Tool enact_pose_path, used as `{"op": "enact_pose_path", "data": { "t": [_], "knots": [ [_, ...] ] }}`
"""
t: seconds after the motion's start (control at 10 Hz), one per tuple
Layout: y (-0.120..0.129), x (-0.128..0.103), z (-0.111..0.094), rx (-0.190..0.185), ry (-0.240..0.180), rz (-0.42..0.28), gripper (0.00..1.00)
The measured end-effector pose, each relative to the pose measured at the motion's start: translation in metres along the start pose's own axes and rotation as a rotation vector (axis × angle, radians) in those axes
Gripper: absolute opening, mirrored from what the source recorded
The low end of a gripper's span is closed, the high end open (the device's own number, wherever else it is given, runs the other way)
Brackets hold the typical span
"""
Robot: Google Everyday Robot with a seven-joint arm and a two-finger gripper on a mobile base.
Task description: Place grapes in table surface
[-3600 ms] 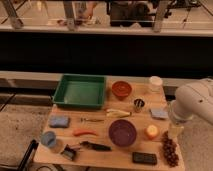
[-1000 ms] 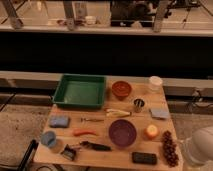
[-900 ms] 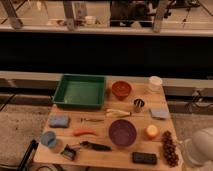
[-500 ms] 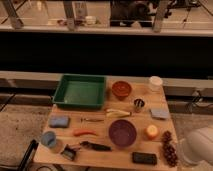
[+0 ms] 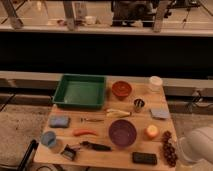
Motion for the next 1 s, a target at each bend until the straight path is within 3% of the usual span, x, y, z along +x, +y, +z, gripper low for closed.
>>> {"op": "enact_pose_path", "data": {
  "t": [0.4,1.0],
  "knots": [
    [-0.007,0.007,0.025,-0.013,-0.038,0.005,0.80],
    [-0.032,0.014,0.057,-0.005,-0.055,-0.002,0.80]
  ]
}}
